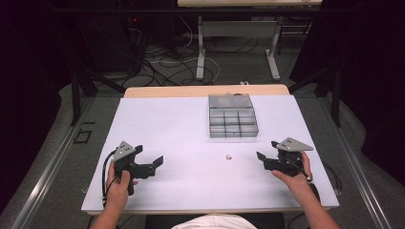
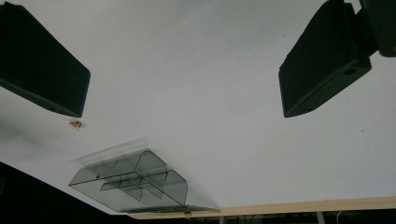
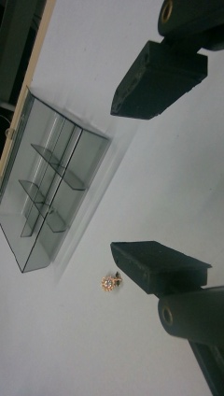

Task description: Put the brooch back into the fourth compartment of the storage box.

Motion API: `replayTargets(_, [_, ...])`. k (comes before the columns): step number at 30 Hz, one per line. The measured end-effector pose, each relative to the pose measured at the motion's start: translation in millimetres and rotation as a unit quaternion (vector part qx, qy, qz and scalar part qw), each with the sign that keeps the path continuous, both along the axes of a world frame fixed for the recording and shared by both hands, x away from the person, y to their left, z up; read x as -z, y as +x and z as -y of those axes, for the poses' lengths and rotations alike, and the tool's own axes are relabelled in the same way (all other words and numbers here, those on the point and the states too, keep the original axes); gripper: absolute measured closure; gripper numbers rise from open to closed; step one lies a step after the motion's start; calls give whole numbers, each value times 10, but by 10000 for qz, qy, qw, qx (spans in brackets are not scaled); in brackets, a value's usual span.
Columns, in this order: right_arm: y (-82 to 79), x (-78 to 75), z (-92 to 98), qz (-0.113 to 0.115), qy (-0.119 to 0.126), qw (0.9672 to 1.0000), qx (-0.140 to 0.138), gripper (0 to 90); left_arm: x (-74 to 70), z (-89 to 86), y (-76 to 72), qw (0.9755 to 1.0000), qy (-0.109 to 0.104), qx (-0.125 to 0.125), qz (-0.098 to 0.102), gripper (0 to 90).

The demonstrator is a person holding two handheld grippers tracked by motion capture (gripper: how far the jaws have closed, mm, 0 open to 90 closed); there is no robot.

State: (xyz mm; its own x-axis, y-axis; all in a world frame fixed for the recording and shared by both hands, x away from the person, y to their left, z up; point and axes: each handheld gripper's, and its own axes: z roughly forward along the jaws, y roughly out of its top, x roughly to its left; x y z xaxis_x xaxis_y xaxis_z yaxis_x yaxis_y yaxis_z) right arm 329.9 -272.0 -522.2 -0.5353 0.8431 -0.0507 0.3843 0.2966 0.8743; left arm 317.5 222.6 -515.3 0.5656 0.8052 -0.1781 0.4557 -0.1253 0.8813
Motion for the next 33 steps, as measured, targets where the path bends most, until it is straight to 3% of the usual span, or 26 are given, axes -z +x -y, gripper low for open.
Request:
replayTargets(5, [60,-10,-91,-50,-92,9998,-194,294,-2,-17,-12,10000,43,-16,17,23])
replayTargets(10, [143,-1,-196,-268,-82,9983,-502,301,1,-12,-30,10000,-5,-44,-1,27])
replayTargets(19, [215,0,-277,-360,-118,9975,-594,308,2,-13,-29,10000,14,-32,-2,30])
replayTargets(25, [272,5,-338,-637,-94,9960,-623,318,6,-5,-23,10000,6,-26,-33,32])
replayTargets(33, [340,-14,-477,-803,-266,9933,-794,353,7,-2,-24,10000,3,-24,-33,33])
